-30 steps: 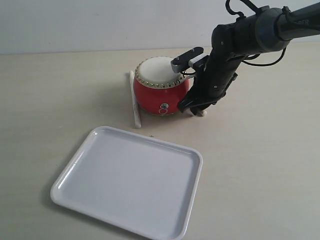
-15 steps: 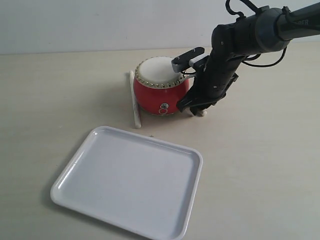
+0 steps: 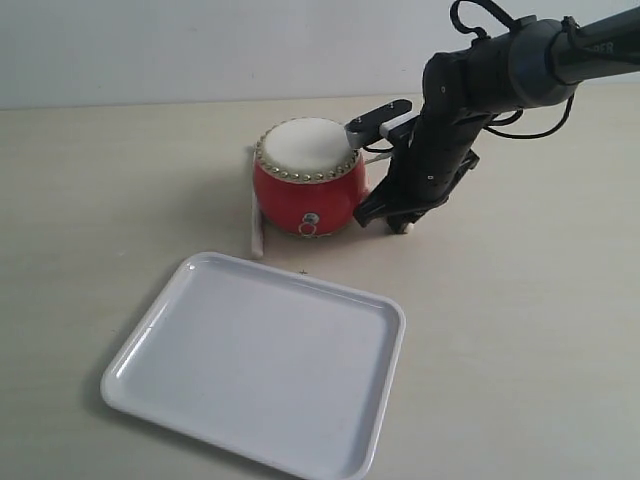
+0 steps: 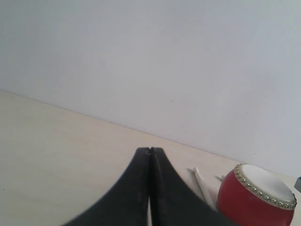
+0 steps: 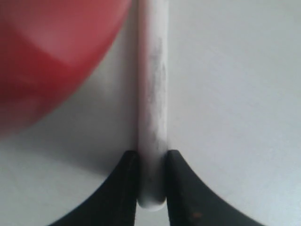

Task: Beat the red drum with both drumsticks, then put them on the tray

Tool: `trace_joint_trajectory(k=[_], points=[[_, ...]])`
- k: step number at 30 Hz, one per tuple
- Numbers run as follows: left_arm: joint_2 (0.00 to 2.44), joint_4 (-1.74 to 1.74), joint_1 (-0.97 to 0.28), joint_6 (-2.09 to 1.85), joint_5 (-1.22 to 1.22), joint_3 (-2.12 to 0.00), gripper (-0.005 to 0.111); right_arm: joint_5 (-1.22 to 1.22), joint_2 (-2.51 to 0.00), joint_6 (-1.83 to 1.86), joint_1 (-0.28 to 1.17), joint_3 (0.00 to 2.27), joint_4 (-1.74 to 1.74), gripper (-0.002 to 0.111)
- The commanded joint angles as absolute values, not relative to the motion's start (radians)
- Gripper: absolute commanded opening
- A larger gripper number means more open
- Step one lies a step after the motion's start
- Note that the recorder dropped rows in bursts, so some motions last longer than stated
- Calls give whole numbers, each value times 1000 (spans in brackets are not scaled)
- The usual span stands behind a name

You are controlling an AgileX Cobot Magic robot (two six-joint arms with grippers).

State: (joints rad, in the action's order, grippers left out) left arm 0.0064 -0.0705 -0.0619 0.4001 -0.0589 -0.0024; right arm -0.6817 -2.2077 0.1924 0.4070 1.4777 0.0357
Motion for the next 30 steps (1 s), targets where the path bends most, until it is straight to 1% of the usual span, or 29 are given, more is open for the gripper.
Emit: trace_joint_trajectory(k=[1, 5, 9, 11, 13, 15, 16, 18, 21, 23, 24, 26, 30], points=[[0, -71, -60, 401, -58, 0, 0, -696, -2215, 98, 408, 1482, -35, 0], [0, -71, -60, 399, -58, 0, 0, -698, -2209, 0, 408, 1482, -102, 0], [0, -71, -60, 399, -41, 0, 0, -722, -2146, -56, 406, 1482, -143, 0], [0, -71, -60, 414, 16, 0, 0, -731, -2099, -60, 402, 1482, -167, 0], [0, -71, -60, 454, 148, 0, 0, -731, -2042, -92, 397, 1482, -229, 0], [0, -71, -60, 461, 225, 0, 0, -706, -1976, -149, 382, 1482, -324, 0], [2, -71, -60, 461, 228, 0, 0, -696, -1960, -158, 375, 1482, -343, 0], [54, -71, -60, 461, 235, 0, 0, -647, -1914, -161, 335, 1482, -371, 0], [202, -71, -60, 474, 342, 0, 0, -568, -1892, -159, 277, 1482, -405, 0], [305, -140, -60, 587, 409, -20, 0, -527, -1892, -159, 264, 1482, -464, 0], [383, -245, -60, 671, 450, -47, 0, -521, -1890, -159, 257, 1482, -497, 0], [497, -351, -60, 779, 463, -108, 0, -537, -1885, -159, 254, 1482, -519, 0], [659, -449, -60, 926, 425, -233, 0, -589, -1873, -152, 254, 1482, -519, 0]])
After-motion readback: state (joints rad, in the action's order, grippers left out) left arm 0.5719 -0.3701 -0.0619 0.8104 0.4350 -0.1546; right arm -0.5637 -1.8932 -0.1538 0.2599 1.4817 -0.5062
